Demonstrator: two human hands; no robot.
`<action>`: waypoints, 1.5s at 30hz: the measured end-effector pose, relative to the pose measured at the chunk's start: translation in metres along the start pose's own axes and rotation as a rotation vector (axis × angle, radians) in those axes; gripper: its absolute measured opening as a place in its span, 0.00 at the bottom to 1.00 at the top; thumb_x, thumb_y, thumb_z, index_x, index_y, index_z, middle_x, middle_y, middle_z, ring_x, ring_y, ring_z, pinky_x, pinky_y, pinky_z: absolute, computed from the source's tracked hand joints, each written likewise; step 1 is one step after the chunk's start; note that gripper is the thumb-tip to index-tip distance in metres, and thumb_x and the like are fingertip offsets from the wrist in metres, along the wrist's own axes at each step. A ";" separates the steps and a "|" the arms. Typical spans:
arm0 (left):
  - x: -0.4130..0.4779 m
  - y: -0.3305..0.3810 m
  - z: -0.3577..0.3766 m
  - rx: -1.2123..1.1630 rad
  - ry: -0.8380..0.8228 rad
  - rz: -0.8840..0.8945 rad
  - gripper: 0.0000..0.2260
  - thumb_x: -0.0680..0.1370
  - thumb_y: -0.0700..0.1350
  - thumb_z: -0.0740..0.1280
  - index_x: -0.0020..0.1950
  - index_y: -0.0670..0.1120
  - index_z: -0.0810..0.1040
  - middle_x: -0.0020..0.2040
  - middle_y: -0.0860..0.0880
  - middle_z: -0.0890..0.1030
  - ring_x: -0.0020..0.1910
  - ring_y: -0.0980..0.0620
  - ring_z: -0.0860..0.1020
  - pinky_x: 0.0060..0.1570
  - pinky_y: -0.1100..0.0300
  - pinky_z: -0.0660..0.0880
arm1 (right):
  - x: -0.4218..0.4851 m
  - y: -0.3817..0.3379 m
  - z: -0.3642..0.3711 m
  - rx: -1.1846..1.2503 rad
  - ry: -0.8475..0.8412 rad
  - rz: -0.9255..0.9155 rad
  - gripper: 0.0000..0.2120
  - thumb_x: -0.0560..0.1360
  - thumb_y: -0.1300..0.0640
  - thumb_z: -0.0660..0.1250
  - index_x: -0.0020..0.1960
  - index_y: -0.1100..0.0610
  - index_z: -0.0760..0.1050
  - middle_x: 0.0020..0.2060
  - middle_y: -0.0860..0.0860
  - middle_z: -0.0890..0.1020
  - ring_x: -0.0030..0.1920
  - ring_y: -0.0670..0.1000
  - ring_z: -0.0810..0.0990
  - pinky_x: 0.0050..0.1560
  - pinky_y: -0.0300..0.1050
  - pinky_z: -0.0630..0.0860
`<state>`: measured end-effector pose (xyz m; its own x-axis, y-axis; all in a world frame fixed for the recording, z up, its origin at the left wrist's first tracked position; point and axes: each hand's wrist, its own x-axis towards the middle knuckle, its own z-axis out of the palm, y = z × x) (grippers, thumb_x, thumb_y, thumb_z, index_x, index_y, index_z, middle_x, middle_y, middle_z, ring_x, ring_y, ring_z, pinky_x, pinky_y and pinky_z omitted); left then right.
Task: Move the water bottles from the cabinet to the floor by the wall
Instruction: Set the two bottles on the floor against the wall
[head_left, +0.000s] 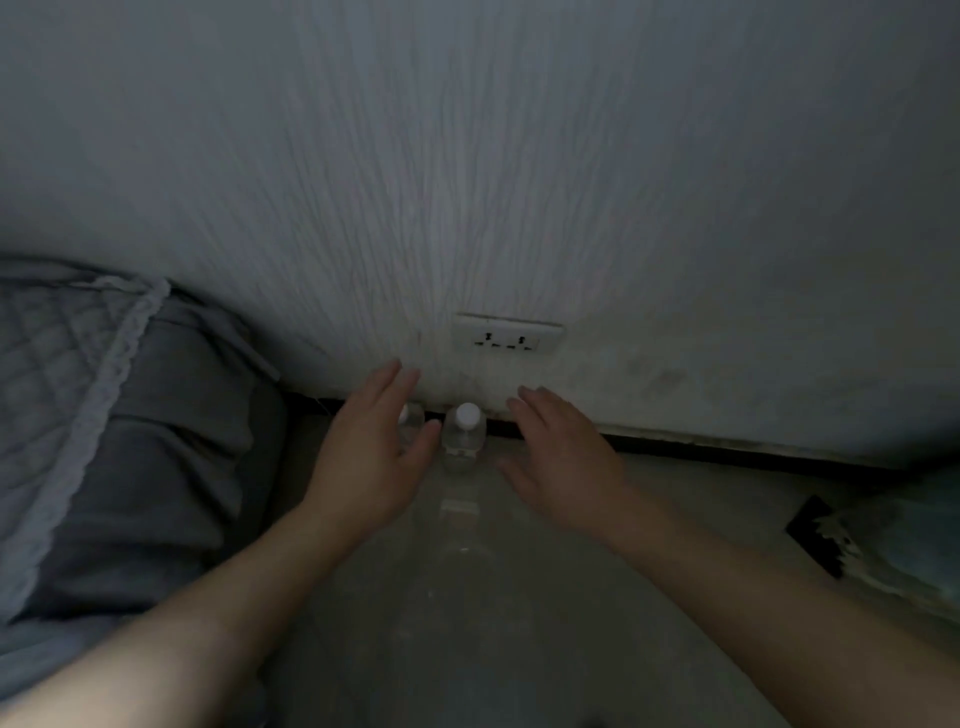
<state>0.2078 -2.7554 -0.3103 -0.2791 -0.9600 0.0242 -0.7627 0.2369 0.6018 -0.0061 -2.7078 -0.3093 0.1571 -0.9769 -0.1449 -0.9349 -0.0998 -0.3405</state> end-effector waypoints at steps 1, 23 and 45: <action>-0.002 0.011 -0.011 0.029 -0.009 0.016 0.28 0.76 0.54 0.66 0.73 0.45 0.68 0.75 0.45 0.66 0.73 0.47 0.64 0.71 0.57 0.58 | -0.006 -0.006 -0.013 -0.012 -0.001 0.006 0.30 0.75 0.43 0.57 0.68 0.63 0.69 0.67 0.62 0.72 0.67 0.62 0.71 0.68 0.59 0.67; -0.029 0.296 -0.367 0.266 -0.146 0.223 0.30 0.77 0.59 0.45 0.73 0.48 0.68 0.75 0.48 0.66 0.76 0.47 0.60 0.73 0.49 0.56 | -0.130 -0.175 -0.414 -0.086 0.186 0.208 0.28 0.77 0.46 0.52 0.68 0.62 0.71 0.67 0.57 0.74 0.69 0.60 0.70 0.69 0.56 0.65; -0.088 0.417 -0.558 0.162 -0.094 0.204 0.25 0.80 0.54 0.50 0.76 0.49 0.63 0.77 0.51 0.60 0.77 0.52 0.54 0.75 0.53 0.51 | -0.226 -0.303 -0.599 0.015 0.440 0.299 0.26 0.77 0.48 0.56 0.70 0.60 0.70 0.70 0.56 0.71 0.72 0.58 0.65 0.72 0.55 0.61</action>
<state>0.2395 -2.6558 0.3842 -0.4838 -0.8735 0.0532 -0.7664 0.4523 0.4560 0.0513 -2.5702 0.3836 -0.2669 -0.9496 0.1645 -0.9132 0.1947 -0.3579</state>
